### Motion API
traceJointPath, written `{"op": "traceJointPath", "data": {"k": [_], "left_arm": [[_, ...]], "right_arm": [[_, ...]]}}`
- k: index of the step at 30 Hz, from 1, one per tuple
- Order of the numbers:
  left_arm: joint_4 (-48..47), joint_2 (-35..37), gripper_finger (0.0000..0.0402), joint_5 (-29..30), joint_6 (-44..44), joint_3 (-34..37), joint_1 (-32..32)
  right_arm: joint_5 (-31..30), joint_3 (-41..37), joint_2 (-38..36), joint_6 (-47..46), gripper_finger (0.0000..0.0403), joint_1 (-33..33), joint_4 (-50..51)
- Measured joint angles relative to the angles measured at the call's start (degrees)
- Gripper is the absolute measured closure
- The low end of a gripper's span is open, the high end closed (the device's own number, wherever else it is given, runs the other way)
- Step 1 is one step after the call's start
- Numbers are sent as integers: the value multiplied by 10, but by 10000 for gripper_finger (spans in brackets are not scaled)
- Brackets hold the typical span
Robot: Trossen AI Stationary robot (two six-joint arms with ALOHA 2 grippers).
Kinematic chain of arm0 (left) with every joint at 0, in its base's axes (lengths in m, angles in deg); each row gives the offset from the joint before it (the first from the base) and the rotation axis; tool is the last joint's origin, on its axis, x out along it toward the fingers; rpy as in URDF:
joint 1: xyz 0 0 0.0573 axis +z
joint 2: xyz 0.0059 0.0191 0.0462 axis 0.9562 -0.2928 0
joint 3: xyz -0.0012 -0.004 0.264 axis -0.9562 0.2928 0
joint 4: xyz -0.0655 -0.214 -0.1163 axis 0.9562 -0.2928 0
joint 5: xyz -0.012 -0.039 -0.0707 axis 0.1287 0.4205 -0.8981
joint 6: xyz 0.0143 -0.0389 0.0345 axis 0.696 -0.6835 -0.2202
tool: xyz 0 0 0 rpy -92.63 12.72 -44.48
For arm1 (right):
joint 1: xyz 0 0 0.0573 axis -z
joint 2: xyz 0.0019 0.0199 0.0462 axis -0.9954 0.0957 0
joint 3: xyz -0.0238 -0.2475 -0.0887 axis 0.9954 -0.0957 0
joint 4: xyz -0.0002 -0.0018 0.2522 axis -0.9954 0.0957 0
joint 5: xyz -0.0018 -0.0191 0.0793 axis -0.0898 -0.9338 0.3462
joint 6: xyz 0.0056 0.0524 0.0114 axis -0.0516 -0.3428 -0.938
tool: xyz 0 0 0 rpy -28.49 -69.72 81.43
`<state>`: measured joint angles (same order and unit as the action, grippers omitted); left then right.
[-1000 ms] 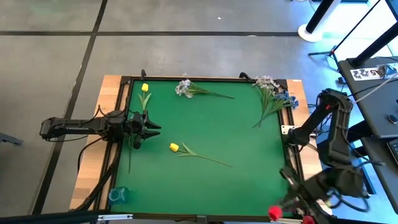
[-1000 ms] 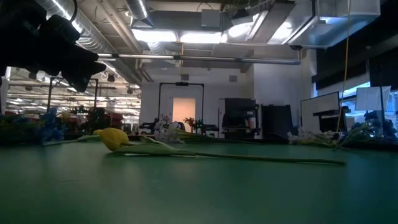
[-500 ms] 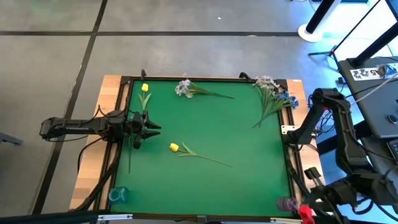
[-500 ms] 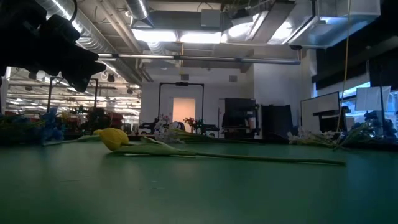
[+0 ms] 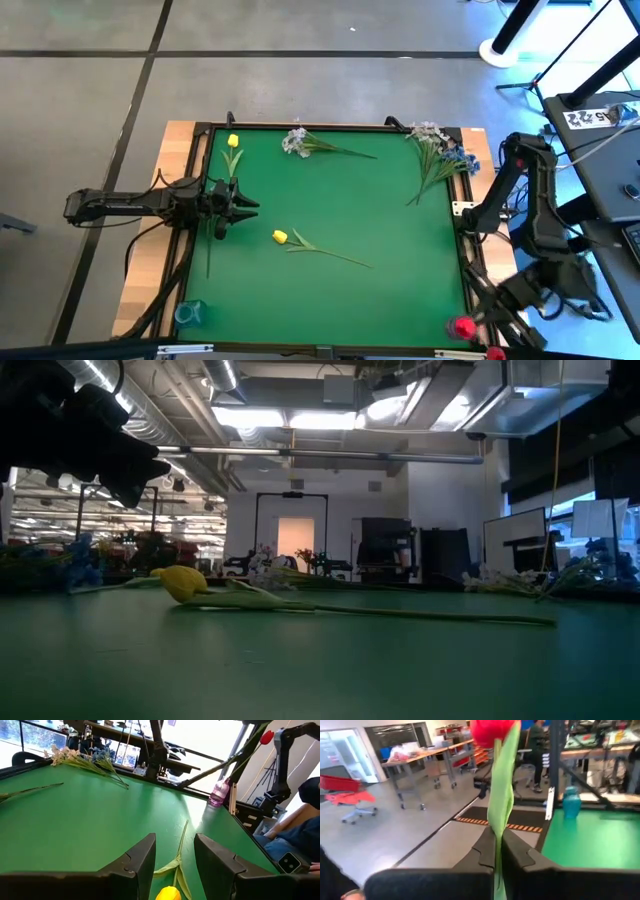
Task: Sort flowers into vase by color
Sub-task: Put the red flower into the purple vase
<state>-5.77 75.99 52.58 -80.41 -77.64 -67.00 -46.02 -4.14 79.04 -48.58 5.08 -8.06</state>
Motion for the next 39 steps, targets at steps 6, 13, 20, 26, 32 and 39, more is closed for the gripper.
{"op": "traceJointPath", "data": {"k": [6, 13, 20, 26, 32, 39], "left_arm": [[-1, 0, 269, 7, 0, 0, 0], [-1, 0, 269, 7, 0, 0, 0], [-1, 0, 269, 7, 0, 0, 0], [-1, 0, 269, 7, 0, 0, 0], [-1, 0, 269, 7, 0, 0, 0], [-1, 0, 269, 7, 0, 0, 0]], "right_arm": [[194, -1, -23, 27, 394, 102, -19], [278, -61, -35, 114, 397, 64, -165], [231, -185, -102, 161, 396, 4, -341], [246, -263, -96, 162, 397, -1, -474], [266, -275, -56, 162, 396, -1, -538], [272, -275, -39, 163, 393, -1, -542]]}}
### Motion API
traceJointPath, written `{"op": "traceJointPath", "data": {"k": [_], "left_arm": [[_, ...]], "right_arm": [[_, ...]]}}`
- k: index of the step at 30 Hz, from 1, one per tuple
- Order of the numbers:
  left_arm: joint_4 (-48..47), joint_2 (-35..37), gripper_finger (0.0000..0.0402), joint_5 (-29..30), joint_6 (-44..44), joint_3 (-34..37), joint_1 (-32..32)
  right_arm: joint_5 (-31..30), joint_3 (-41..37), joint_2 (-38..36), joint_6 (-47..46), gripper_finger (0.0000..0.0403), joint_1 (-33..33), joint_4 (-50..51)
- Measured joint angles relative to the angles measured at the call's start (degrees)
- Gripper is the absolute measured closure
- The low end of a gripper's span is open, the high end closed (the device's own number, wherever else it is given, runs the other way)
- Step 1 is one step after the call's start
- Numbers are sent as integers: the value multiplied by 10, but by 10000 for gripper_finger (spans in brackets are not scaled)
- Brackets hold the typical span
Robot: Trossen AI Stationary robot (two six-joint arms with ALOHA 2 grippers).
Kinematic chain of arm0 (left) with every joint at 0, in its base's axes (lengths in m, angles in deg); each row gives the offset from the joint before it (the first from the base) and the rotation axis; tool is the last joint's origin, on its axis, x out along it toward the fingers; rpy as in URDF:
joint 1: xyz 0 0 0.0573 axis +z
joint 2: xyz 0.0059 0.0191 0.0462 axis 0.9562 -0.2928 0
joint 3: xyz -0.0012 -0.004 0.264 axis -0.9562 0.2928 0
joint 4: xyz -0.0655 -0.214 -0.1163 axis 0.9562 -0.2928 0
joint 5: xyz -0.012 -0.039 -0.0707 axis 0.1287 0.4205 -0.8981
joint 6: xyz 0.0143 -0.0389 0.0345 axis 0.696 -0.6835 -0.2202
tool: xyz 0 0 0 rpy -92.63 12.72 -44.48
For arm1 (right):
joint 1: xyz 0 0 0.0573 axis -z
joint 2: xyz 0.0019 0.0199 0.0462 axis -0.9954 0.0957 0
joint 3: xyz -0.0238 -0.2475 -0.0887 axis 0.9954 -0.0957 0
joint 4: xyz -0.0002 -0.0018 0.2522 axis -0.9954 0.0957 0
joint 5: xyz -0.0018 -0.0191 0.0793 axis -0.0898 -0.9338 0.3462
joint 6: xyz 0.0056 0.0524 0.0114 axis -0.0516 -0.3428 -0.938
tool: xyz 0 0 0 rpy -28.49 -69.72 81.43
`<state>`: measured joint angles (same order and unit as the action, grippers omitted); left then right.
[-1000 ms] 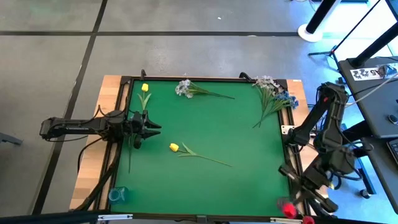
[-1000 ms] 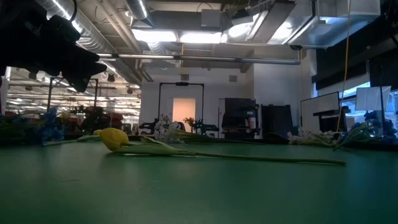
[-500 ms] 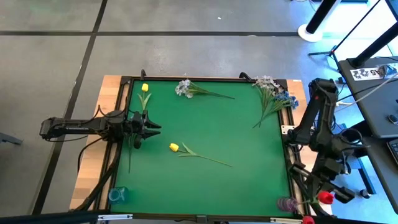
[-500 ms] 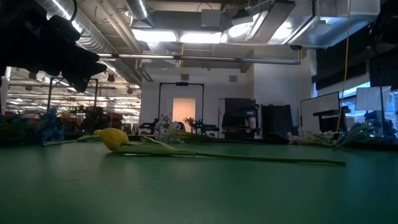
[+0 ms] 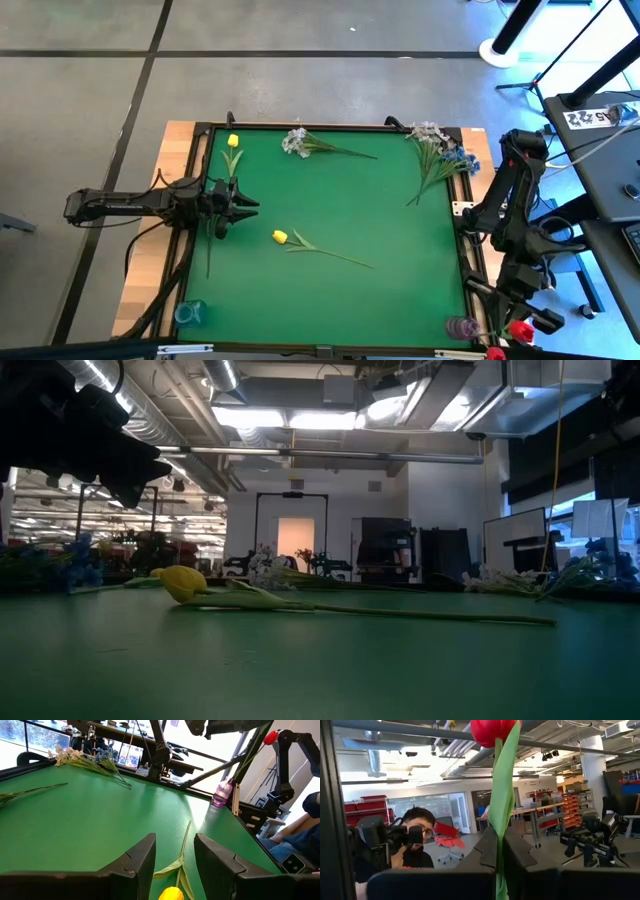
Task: Sort flowers into vase by color
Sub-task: Put the red flower into the purple vase
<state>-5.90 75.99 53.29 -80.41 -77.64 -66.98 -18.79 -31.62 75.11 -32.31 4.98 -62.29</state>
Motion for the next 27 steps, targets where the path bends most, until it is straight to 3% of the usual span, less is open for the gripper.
{"op": "traceJointPath", "data": {"k": [11, 27], "left_arm": [[0, 0, 269, 0, 0, 0, 0], [0, 0, 269, 0, 0, 0, 0]], "right_arm": [[26, 0, -63, -10, 391, 0, 56], [28, 1, -28, -28, 391, 0, 50]]}}
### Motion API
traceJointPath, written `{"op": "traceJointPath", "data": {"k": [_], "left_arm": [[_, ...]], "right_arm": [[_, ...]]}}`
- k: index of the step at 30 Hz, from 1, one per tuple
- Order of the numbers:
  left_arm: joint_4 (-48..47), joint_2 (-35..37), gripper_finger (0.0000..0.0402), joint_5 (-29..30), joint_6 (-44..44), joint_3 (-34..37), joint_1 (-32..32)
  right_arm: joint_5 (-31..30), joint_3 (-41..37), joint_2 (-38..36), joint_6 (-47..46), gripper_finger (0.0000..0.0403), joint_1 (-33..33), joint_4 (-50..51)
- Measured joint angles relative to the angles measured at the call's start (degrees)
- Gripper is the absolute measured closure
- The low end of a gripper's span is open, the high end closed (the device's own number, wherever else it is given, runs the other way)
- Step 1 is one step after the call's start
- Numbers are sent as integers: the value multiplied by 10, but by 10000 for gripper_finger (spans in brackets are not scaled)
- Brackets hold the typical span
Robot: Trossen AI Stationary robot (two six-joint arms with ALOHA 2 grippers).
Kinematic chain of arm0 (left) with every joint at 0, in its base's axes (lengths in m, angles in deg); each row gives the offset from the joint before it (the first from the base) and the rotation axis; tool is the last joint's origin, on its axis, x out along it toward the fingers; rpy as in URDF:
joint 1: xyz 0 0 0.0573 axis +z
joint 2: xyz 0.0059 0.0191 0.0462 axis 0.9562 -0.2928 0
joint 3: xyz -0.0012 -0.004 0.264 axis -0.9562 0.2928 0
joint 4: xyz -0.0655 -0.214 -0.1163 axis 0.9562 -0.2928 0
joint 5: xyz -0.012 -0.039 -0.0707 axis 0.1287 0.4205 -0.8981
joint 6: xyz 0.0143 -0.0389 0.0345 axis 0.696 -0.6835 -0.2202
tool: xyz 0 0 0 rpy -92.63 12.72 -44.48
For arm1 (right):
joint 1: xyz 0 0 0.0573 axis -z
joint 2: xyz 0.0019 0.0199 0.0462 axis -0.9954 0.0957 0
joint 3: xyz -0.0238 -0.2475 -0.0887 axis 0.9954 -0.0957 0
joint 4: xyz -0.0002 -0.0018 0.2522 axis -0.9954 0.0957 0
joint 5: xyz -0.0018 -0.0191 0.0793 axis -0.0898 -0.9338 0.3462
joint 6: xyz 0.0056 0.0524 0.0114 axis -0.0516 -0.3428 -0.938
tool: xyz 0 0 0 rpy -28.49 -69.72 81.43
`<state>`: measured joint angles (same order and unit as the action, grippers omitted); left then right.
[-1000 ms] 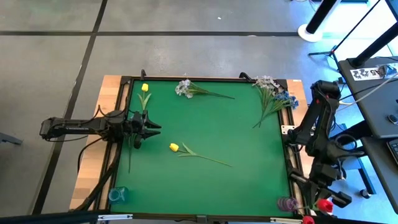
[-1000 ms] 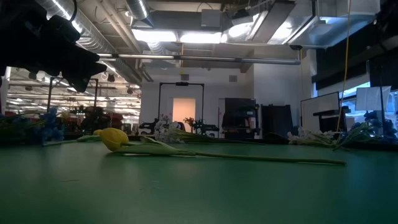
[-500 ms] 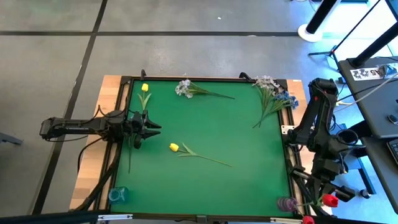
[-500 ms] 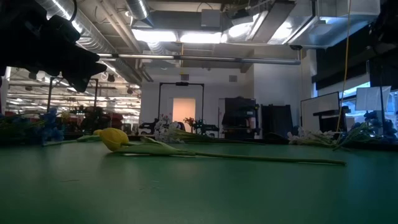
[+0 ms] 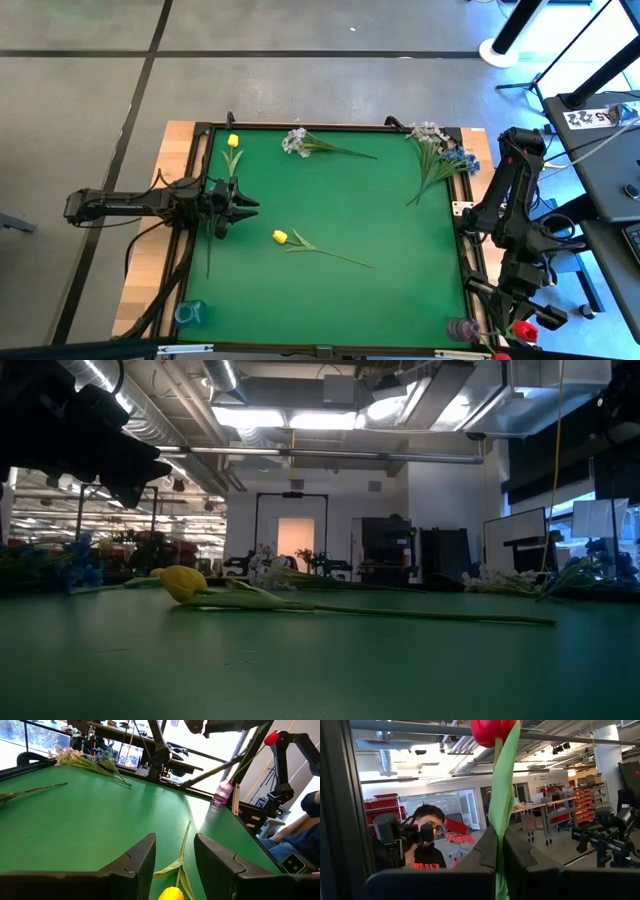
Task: Sort flowers into vase by color
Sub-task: Put the red flower into the purple vase
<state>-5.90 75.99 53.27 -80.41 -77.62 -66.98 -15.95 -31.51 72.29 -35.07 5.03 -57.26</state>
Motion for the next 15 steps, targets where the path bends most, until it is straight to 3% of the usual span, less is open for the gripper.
{"op": "traceJointPath", "data": {"k": [15], "left_arm": [[0, 0, 269, 0, 0, 0, 0]], "right_arm": [[-5, 0, 0, 17, 391, 0, -18]]}}
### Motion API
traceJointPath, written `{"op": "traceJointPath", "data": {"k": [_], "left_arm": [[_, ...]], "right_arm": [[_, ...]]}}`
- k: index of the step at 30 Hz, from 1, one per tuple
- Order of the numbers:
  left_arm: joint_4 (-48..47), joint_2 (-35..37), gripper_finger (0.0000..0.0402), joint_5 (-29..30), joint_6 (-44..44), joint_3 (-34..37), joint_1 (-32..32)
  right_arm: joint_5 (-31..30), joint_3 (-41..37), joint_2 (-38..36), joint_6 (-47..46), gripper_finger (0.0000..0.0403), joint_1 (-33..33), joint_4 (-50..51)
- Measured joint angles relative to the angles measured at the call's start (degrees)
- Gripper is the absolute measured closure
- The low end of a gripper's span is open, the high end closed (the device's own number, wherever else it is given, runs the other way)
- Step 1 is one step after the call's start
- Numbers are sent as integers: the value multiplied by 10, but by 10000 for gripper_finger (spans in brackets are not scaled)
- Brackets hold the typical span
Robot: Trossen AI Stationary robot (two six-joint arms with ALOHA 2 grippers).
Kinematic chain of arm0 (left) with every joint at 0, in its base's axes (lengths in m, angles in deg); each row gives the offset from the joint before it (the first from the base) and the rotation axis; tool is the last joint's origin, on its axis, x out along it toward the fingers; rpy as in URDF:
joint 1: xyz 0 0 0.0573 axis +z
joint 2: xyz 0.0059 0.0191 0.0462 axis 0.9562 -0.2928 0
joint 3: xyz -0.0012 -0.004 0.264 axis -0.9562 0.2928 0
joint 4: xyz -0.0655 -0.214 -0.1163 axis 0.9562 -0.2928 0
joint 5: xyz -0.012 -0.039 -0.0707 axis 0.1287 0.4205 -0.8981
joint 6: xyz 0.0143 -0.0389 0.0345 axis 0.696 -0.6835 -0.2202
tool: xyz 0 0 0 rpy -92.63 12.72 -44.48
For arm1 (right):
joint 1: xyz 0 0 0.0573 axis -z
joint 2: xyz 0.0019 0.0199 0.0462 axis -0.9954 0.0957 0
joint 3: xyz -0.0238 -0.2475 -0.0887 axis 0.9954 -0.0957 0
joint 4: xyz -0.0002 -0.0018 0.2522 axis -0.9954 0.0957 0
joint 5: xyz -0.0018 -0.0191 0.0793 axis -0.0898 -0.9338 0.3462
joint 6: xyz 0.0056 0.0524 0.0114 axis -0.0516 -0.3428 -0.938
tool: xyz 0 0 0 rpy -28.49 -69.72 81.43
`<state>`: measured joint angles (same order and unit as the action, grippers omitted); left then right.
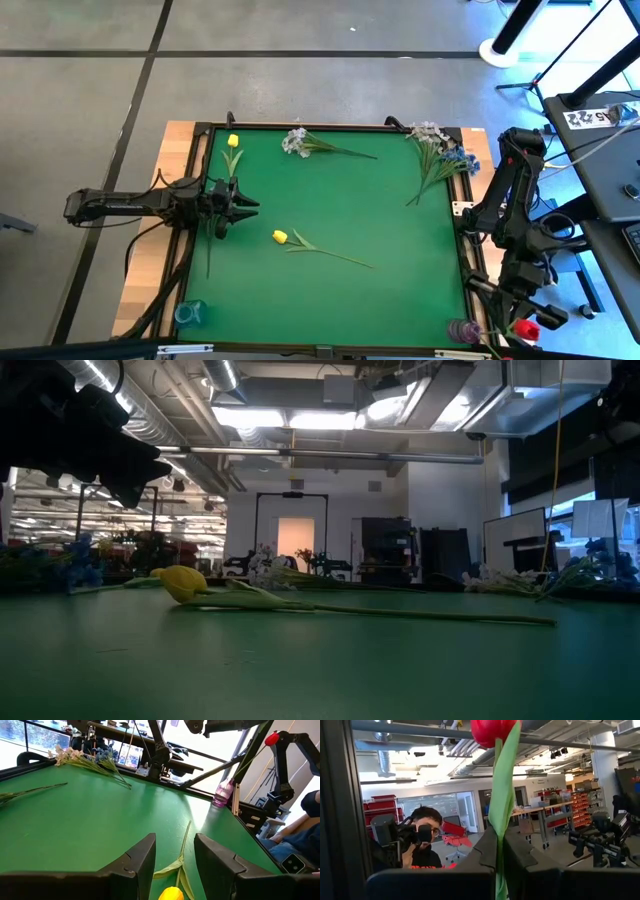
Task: Sort flowers into vase by color
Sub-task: Put the red flower into the purple vase
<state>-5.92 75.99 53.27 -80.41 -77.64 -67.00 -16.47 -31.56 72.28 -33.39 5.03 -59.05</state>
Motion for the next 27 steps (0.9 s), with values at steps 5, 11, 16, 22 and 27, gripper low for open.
{"op": "traceJointPath", "data": {"k": [5, 11, 16, 22, 27], "left_arm": [[0, 0, 269, 0, 0, 0, 0], [0, 0, 269, 0, 0, 0, 0], [0, 0, 269, 0, 0, 0, 0], [0, 0, 269, 0, 0, 0, 0], [0, 0, 269, 0, 0, 0, 0]], "right_arm": [[-9, 0, -1, 2, 391, 0, 4], [-2, 0, -2, -20, 391, 0, 12], [2, 0, -9, -20, 391, 0, 14], [2, -1, -27, -20, 391, 0, 28], [2, -1, -20, -31, 391, 0, 45]]}}
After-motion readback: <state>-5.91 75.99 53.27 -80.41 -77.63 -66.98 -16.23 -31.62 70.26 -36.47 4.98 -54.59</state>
